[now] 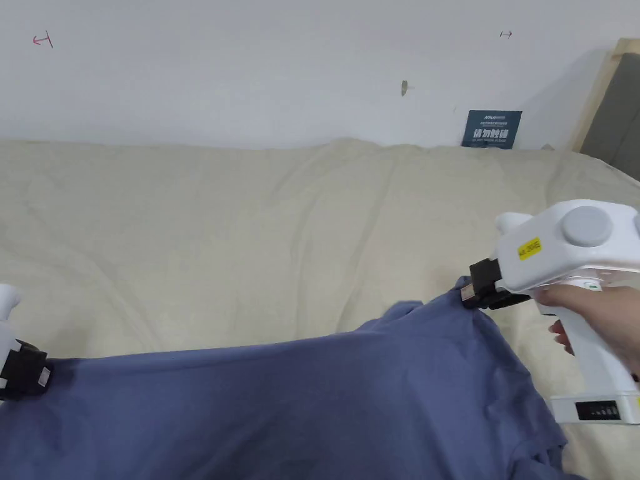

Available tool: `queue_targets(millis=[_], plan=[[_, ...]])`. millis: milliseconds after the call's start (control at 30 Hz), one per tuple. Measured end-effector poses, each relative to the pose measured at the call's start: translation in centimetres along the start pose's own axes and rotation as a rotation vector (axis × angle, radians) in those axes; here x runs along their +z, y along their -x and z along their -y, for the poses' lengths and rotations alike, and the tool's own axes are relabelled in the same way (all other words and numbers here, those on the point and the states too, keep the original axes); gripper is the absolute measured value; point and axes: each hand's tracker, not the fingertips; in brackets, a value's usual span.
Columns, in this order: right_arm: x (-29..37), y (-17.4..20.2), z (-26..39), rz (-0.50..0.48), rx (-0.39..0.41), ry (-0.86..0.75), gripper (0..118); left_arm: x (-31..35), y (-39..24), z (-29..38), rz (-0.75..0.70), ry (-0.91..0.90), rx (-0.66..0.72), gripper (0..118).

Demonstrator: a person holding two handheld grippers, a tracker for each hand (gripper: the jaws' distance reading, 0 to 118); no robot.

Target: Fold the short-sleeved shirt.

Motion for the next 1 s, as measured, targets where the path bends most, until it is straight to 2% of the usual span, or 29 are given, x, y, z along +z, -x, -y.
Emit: queue_targets(millis=[200,333,467,600,700,833,933,1000], plan=[[10.6,0.0,6.3,-0.091,0.0,-0.094,0,6.3,-0.6,3.5,0.036,-0.085,-0.004,3],[15.9,-1.0,11.8,-0.152,-0.065,-0.145,0,10.6,-0.4,7.4,0.097,-0.152,0.013,3],[19.4,-1.8,18.5,-0.146,-0.09,-0.163,0,13.8,-0.5,12.6,0.158,-0.177,0.053,3],[20.1,-2.2,24.5,-0.113,-0.099,-0.113,0,15.4,-1.8,18.1,0.177,-0.174,0.02,3],[18.8,-2.8,28.2,-0.076,-0.137,-0.035,0,14.3,-2.1,21.4,0.168,-0.1,0.026,3],[14.7,-3.3,30.4,-0.041,-0.146,0.035,0,10.9,-2.6,24.0,0.142,-0.023,0.033,3],[12.3,-3.5,30.9,0.045,-0.125,0.057,0,8.7,-2.7,25.1,0.123,0.018,0.03,3],[11.6,-3.3,31.2,0.064,-0.123,0.062,1,8.2,-2.6,25.7,0.121,0.019,0.043,3]])
